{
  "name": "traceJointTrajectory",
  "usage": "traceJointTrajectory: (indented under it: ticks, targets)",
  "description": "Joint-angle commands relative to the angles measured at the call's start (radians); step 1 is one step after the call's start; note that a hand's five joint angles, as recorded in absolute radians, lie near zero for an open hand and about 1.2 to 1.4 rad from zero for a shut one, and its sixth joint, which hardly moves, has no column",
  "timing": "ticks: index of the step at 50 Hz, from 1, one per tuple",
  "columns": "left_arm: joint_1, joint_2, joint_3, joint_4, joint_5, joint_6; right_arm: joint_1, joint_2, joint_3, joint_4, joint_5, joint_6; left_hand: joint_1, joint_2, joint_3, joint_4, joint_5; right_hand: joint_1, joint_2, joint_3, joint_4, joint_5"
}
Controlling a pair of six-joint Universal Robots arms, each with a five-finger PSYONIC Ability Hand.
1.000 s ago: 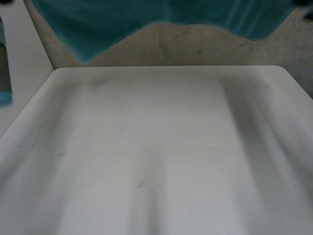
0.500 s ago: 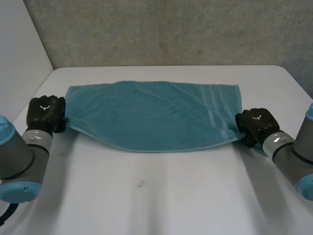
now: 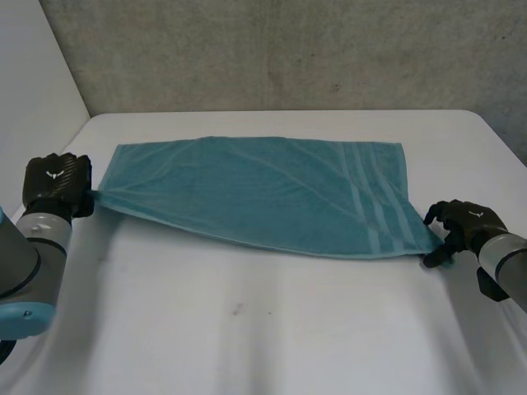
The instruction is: Fold the laundry
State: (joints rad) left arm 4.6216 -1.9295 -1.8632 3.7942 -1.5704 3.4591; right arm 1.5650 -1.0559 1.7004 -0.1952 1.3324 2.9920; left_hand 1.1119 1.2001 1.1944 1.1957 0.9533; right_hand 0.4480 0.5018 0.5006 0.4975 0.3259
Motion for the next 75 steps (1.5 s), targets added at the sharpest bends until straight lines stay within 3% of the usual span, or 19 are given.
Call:
traceJointTrajectory:
  ticks: [1,2,3,7,12,18,21,22,23,27,29,33,38,41,48,59,67,75]
  targets:
    - [0.009,0.0,0.002,-0.001,0.001,0.002,-0.022,0.002,0.008,-0.001,0.001,-0.056,0.284,0.196,0.202,0.201,0.268,0.645,0.591,0.592,0.595,0.592]
    - [0.008,0.0,0.002,-0.005,0.001,0.002,-0.022,0.002,0.008,-0.001,0.001,-0.056,0.284,0.196,0.202,0.201,0.268,0.647,0.593,0.594,0.597,0.594]
    - [0.008,0.001,0.002,-0.013,0.001,0.002,-0.026,-0.004,0.008,-0.003,0.001,-0.064,0.284,0.196,0.202,0.201,0.268,0.945,0.891,0.893,0.896,0.893]
    - [0.006,0.004,-0.001,-0.05,0.001,0.003,-0.03,-0.019,0.013,-0.023,-0.007,-0.065,0.284,0.196,0.202,0.201,0.268,0.948,0.895,0.896,0.899,0.896]
    - [0.005,0.057,-0.007,-0.177,0.001,0.005,-0.055,-0.156,0.057,-0.03,-0.056,-0.091,0.284,0.196,0.202,0.201,0.268,0.948,0.895,0.896,0.899,0.896]
    - [0.023,0.202,-0.03,-0.428,0.0,0.009,-0.08,-0.274,0.084,0.005,-0.096,-0.186,0.284,0.196,0.202,0.201,0.268,0.948,0.895,0.896,0.899,0.896]
    - [0.043,0.256,-0.04,-0.516,0.001,0.018,-0.137,-0.39,0.099,0.182,-0.121,-0.419,0.284,0.196,0.202,0.201,0.268,0.948,0.895,0.896,0.899,0.896]
    - [0.077,0.324,-0.06,-0.638,0.003,0.049,-0.137,-0.391,0.099,0.183,-0.121,-0.42,0.284,0.196,0.202,0.201,0.268,0.948,0.895,0.896,0.899,0.896]
    - [0.095,0.363,-0.071,-0.715,0.003,0.089,-0.163,-0.423,0.104,0.28,-0.122,-0.538,0.284,0.196,0.202,0.201,0.268,0.948,0.895,0.896,0.899,0.896]
    - [0.111,0.412,-0.103,-0.829,0.009,0.167,-0.209,-0.45,0.122,0.529,-0.105,-0.86,0.284,0.196,0.202,0.201,0.268,0.948,0.895,0.896,0.899,0.896]
    - [0.109,0.425,-0.129,-0.856,0.009,0.223,-0.214,-0.45,0.125,0.587,-0.11,-0.943,0.284,0.196,0.202,0.201,0.268,0.948,0.895,0.896,0.899,0.896]
    - [0.103,0.414,-0.134,-0.824,0.012,0.265,-0.204,-0.437,0.11,0.591,-0.11,-0.986,0.284,0.196,0.202,0.201,0.268,0.948,0.895,0.896,0.899,0.896]
    - [0.082,0.305,-0.085,-0.691,0.012,0.276,-0.134,-0.271,0.007,0.398,-0.093,-0.857,0.284,0.196,0.202,0.201,0.268,0.948,0.895,0.896,0.899,0.896]
    - [0.026,0.198,0.006,-0.593,0.003,0.276,-0.083,-0.227,-0.036,0.349,-0.081,-0.82,0.284,0.196,0.202,0.201,0.268,0.948,0.895,0.896,0.899,0.896]
    - [-0.055,-0.089,0.301,-0.438,-0.002,0.273,0.102,0.051,-0.339,0.209,0.108,-0.739,0.284,0.196,0.202,0.201,0.268,0.948,0.895,0.896,0.899,0.896]
    - [-0.084,-0.44,0.706,-0.318,-0.043,0.279,0.167,0.379,-0.727,0.042,0.211,-0.736,0.284,0.196,0.202,0.201,0.268,0.948,0.895,0.896,0.899,0.896]
    - [-0.086,-0.568,0.832,-0.271,-0.048,0.331,0.196,0.505,-0.889,-0.009,0.3,-0.739,0.284,0.196,0.202,0.201,0.268,0.948,0.895,0.896,0.899,0.896]
    - [-0.086,-0.597,0.843,-0.182,-0.045,0.359,0.199,0.534,-0.91,-0.062,0.311,-0.739,0.284,0.196,0.202,0.201,0.268,0.948,0.895,0.896,0.899,0.896]
